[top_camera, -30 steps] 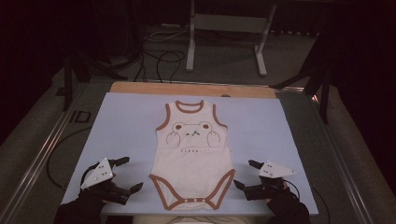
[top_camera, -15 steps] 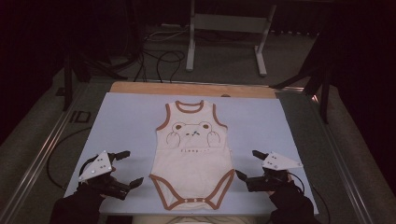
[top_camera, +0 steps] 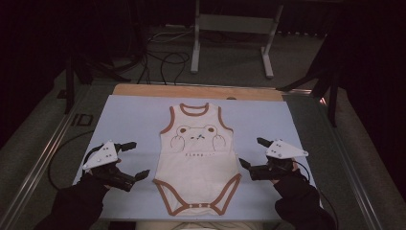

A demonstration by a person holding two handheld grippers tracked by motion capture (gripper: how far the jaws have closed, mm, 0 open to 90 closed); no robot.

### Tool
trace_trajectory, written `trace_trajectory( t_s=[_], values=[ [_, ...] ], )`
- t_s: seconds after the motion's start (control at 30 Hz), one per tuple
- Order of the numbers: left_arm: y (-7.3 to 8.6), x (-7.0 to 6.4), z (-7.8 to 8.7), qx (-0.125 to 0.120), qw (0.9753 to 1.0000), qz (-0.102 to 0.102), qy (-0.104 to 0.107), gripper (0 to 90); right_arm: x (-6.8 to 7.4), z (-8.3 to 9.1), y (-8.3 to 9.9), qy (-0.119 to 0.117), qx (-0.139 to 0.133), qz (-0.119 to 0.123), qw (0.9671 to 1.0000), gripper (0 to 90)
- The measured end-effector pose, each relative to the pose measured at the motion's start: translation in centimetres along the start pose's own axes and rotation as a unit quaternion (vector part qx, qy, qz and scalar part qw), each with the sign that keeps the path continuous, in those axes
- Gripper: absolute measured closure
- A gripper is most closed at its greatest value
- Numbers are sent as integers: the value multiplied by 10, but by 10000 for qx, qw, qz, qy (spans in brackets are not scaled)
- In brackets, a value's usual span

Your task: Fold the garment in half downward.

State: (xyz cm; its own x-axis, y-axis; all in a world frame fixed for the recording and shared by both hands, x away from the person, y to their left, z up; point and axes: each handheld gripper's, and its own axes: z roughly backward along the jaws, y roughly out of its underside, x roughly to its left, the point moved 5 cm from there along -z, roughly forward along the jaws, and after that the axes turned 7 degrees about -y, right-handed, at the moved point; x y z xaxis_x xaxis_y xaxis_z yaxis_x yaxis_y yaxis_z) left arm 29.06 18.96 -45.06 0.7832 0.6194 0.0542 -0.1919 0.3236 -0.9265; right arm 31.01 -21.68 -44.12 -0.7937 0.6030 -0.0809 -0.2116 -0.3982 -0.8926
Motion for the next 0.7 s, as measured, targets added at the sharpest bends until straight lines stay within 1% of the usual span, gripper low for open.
trace_trajectory(
  t_s=[0.07,0.2,0.23,0.27,0.37,0.53,0.7],
  values=[
    [-2,2,-2,38,10000,3,-11,1,-3,-3,-5,54,-19,29,10000,84],
    [-5,5,-7,65,10000,20,-19,2,-8,-9,-11,131,37,70,9999,84],
    [-6,6,-9,113,9999,16,-36,2,-9,-10,-11,128,42,76,9999,84],
    [-6,7,-11,125,9999,32,-38,2,-11,-13,-12,135,41,37,9999,84],
    [-9,9,-16,216,9998,-25,-33,1,-15,-20,-15,160,47,11,9999,84],
    [-13,13,-23,228,9997,-13,-27,2,-18,-28,-17,139,39,-21,9999,84],
    [-17,16,-29,305,9995,-32,-53,2,-21,-37,-19,114,67,-8,9999,84]
  ],
)
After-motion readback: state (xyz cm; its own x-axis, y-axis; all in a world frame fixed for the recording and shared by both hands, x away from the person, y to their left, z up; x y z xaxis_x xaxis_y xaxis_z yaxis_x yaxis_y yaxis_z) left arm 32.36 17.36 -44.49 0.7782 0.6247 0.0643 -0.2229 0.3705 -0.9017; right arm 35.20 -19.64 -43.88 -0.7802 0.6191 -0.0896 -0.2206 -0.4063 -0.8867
